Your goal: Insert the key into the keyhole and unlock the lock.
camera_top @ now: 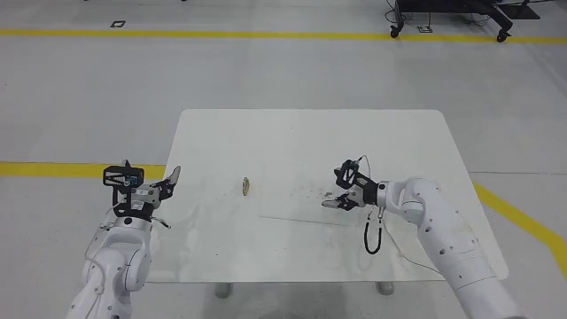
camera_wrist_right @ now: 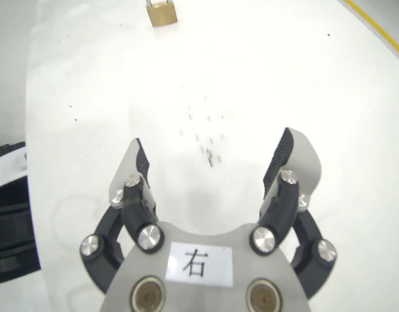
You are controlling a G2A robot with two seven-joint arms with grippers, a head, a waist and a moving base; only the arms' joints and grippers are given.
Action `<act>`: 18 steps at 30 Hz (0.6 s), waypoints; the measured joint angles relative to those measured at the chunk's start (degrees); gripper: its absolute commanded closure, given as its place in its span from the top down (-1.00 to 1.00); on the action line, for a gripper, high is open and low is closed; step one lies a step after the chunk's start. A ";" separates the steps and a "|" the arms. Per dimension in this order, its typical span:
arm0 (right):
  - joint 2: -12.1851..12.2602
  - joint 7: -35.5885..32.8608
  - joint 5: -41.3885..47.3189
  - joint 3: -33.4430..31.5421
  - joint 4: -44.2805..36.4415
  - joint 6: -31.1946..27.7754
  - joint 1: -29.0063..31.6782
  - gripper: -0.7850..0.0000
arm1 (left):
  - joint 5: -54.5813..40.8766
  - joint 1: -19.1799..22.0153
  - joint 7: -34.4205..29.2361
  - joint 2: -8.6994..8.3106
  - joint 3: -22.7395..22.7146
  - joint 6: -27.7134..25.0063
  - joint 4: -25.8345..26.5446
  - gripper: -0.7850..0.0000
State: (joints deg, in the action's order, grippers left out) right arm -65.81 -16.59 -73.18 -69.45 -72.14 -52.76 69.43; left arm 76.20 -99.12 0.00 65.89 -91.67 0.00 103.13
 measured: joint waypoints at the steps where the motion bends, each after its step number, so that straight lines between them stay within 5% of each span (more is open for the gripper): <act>1: -0.04 0.39 -0.50 0.51 0.57 -0.15 -0.35 -0.08 | 0.00 0.00 0.00 0.00 0.00 0.00 0.00 1.00; 7: -0.28 2.08 -2.84 3.14 4.31 -1.12 -2.87 -0.28 | 0.00 0.00 0.00 0.00 0.00 0.00 0.00 1.00; 11: -0.17 4.30 -4.78 4.01 5.73 -1.92 -3.72 -1.00 | 0.00 0.00 0.00 0.00 0.00 0.00 0.00 1.00; 18: 0.41 7.34 -7.07 3.55 6.58 -1.45 -3.84 -1.00 | 0.00 0.00 0.00 0.00 0.00 0.00 0.00 1.00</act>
State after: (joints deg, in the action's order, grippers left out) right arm -65.39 -9.26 -80.25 -65.90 -65.56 -54.20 65.59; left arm 76.20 -99.12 0.00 65.89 -91.67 0.00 103.13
